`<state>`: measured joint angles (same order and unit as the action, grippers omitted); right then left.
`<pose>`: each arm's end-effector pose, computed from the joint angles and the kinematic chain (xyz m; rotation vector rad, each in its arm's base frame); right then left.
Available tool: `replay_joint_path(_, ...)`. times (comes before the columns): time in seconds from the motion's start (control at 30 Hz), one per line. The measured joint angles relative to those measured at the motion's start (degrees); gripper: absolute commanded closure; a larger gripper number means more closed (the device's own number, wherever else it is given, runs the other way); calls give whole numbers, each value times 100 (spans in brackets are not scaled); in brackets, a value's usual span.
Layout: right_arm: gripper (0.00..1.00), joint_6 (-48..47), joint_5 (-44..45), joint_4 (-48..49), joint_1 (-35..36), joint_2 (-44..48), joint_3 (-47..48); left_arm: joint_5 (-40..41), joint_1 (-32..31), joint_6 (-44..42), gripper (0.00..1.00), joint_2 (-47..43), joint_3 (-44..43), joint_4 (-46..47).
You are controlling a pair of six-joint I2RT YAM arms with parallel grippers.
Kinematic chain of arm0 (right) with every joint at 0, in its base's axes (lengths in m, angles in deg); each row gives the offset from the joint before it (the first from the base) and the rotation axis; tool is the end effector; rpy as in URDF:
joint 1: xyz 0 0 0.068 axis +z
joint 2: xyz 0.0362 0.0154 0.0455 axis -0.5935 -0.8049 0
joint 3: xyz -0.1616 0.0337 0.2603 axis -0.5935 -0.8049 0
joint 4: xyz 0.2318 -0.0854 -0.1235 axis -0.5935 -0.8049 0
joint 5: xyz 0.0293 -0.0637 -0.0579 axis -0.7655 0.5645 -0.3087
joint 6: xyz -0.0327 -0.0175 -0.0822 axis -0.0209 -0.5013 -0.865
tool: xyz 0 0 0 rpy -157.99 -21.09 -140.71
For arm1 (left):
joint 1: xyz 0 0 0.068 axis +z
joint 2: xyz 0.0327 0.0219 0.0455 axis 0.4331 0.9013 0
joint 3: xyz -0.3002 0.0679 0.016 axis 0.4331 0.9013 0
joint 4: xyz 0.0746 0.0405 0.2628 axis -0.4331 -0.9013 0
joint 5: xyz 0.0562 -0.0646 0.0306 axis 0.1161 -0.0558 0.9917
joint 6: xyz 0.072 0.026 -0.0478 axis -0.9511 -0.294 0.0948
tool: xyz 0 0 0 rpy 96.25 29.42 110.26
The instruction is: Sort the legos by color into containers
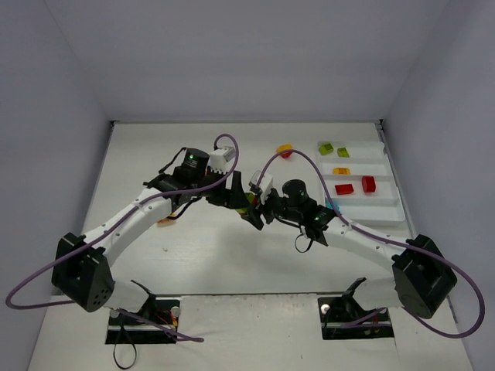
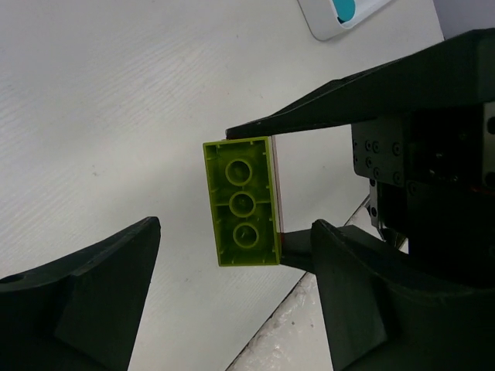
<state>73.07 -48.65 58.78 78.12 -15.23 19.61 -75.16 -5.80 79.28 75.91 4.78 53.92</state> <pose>0.2284 0.2477 0.2763 -1.0557 1.4234 0.7571 0.2736 -0.2183 0.3220 0.5010 2.2427 -1.1459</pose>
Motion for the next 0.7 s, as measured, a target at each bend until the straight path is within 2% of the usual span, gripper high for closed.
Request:
replay_joint_path(0.1,94,0,0,0,0,0,0,48,-81,66,31,240,-46,2)
replay_joint_path(0.2,94,-2,0,0,0,0,0,87,-140,116,43,413,-111,-7)
replay_joint_path(0.3,94,-7,7,0,0,0,0,98,-157,175,69,483,-190,-4)
replay_joint_path(0.33,94,-15,26,2,0,0,0,59,-162,199,81,485,-219,2)
replay_joint_path(0.43,94,-55,92,9,0,11,2,107,-199,236,97,483,-278,-7)
replay_joint_path(0.47,94,-70,105,26,0,11,2,107,-197,243,100,483,-282,-7)
replay_joint_path(0.7,93,-87,214,153,7,11,2,144,-175,184,100,485,-474,-234)
